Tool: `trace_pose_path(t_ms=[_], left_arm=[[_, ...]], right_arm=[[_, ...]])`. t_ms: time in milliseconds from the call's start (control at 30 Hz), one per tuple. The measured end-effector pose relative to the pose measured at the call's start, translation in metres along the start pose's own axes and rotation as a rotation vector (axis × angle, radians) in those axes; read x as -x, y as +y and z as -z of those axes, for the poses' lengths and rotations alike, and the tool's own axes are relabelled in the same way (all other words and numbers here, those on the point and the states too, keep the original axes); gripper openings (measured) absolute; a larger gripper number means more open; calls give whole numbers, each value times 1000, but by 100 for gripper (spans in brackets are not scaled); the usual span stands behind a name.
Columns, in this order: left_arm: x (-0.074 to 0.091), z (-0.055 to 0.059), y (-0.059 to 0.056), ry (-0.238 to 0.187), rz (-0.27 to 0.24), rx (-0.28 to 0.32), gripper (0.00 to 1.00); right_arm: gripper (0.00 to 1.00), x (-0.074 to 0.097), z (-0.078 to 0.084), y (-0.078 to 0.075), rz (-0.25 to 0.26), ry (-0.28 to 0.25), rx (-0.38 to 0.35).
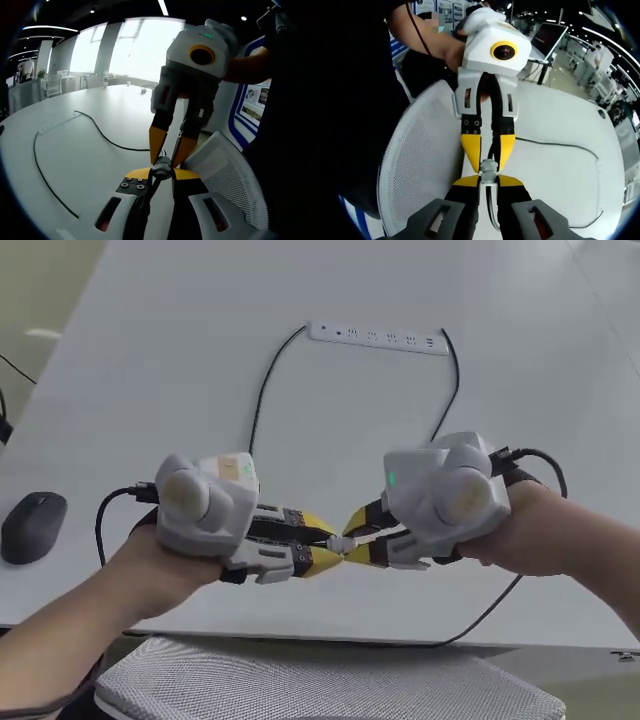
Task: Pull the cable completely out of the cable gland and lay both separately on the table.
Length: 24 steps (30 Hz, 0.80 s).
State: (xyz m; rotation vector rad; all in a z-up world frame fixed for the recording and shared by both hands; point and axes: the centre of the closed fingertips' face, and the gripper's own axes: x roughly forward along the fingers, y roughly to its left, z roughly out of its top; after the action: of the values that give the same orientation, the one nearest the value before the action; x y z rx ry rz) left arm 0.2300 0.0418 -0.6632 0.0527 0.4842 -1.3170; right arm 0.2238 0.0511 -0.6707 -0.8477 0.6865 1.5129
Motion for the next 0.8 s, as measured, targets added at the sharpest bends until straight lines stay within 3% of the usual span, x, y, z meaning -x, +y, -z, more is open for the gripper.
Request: trace_pose_path(t_ms=[233, 467, 567, 700, 800], left_arm=[[-1, 2, 1, 15, -4, -23, 15], [-3, 2, 1, 32, -5, -49, 15], [-3, 0, 3, 34, -11, -61, 15], [-2, -2, 4, 35, -15, -88, 15], [0, -6, 3, 26, -18, -104, 15]], right_arm=[[7, -3, 2, 1, 22, -5, 53], [8, -1, 3, -2, 26, -43, 0], [12, 5, 2, -7, 38, -86, -59], [18, 15, 2, -15, 29, -161, -189], [16, 25, 0, -16, -43, -263, -335]])
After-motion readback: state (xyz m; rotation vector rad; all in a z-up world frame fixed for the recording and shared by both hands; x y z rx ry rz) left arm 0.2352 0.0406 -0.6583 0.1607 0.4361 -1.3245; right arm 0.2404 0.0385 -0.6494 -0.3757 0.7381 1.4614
